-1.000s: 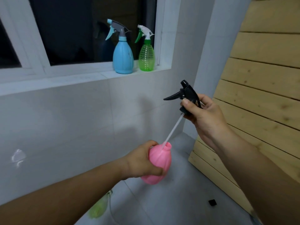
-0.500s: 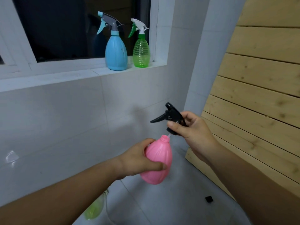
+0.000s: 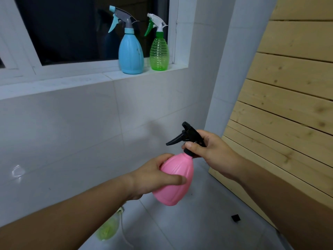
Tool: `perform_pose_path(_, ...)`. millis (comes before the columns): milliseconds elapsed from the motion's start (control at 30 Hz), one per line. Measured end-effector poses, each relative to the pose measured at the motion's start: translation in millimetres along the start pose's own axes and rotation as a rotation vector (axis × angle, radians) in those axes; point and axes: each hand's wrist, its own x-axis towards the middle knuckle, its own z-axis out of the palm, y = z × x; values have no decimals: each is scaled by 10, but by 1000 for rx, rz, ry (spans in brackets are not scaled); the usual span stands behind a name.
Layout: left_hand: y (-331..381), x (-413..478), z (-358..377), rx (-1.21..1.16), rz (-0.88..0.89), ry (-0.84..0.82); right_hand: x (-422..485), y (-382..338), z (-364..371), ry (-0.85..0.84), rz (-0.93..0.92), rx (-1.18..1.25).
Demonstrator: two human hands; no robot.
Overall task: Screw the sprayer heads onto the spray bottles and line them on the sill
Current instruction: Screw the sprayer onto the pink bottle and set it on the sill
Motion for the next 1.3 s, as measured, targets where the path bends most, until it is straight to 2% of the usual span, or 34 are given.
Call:
perform_pose_path(233,2,-37,-11,-54,-13,-13,-24,11,-81,-126,8,32)
perform_pose_path(467,46,-59,79,39,-78,38,-47,9,17,-36,-45,-83)
perform_pose_path(600,89,-52,122,75,-102,33,-48,13,34,3,-26,55)
perform_pose_path(867,88,-89,99,-105,-184,-87,-51,63,41,90,52,198)
perform_pose_path(1100,72,-35,162,-44,-203,78,-48,22,111,97,78,318)
perform_pose_path(1233,95,-105,140,-83,-220,-73,-45,39,132,51,106,289)
perform_pose_path(1300,93,-130,111,-83,-220,-79,-38,48,127,50,112,293)
